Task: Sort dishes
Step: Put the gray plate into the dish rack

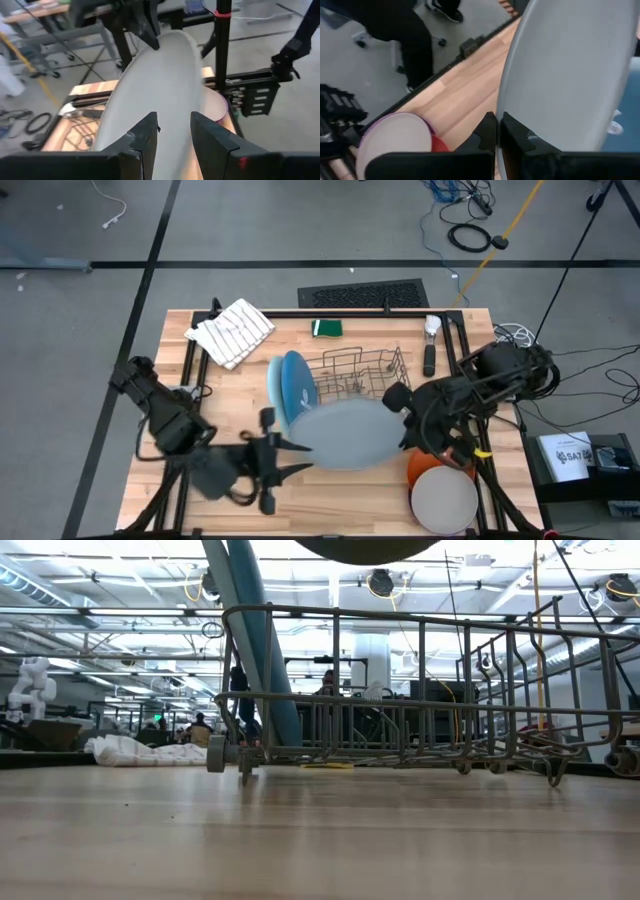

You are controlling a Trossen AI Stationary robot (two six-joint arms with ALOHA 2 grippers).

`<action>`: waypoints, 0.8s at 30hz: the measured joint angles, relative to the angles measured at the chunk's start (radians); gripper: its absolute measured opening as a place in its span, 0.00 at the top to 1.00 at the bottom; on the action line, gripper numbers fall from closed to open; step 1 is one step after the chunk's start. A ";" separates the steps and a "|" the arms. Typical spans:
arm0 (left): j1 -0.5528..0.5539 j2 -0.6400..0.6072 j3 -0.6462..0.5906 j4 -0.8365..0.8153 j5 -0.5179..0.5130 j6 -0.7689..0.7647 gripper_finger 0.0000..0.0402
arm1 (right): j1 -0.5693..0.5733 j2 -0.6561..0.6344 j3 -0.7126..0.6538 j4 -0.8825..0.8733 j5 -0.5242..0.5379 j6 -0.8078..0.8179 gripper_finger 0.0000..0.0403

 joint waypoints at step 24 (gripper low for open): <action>0.113 0.012 0.000 -0.079 0.210 -0.060 0.46 | -0.060 0.000 -0.067 -0.003 -0.040 -0.023 1.00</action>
